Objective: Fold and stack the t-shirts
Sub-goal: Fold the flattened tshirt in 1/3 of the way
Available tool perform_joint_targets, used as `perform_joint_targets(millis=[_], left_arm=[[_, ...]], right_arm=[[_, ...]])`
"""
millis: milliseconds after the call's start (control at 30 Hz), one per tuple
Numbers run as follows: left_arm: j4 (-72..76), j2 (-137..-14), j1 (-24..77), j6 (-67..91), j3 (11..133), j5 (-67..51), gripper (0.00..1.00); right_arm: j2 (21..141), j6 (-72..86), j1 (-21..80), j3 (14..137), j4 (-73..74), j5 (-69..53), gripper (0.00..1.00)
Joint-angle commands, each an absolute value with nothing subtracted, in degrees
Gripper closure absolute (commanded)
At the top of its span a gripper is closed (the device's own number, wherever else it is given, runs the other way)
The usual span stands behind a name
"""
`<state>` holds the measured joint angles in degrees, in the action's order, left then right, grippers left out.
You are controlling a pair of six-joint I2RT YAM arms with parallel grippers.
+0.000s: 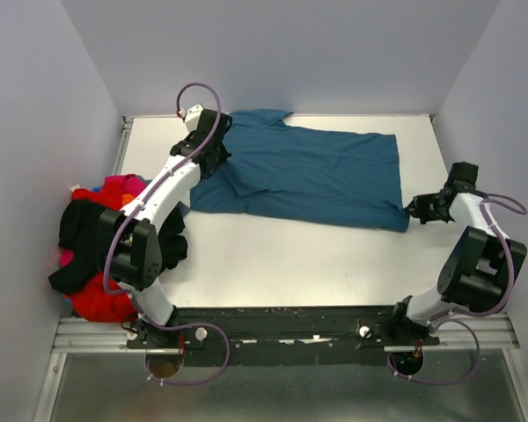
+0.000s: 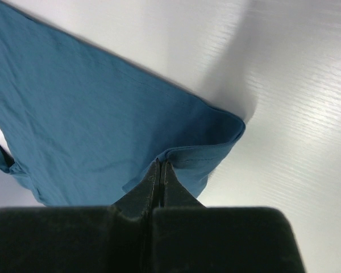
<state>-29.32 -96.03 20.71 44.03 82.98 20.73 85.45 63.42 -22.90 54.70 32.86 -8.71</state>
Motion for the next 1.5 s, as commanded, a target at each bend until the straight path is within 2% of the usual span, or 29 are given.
perform_joint_targets(millis=[0, 900, 1467], left_arm=[[-30.9, -99.3, 19.4, 41.5, 87.8, 20.6, 1.00], [-36.4, -113.5, 18.2, 38.8, 102.4, 21.8, 1.00], [-39.0, -114.8, 17.3, 38.4, 105.4, 24.8, 1.00]], right_arm=[[88.9, 64.0, -23.2, 57.8, 31.6, -10.5, 0.99], [99.9, 63.3, -20.7, 66.5, 29.4, -11.5, 0.99], [104.3, 63.3, -20.2, 71.7, 31.6, -10.0, 0.99]])
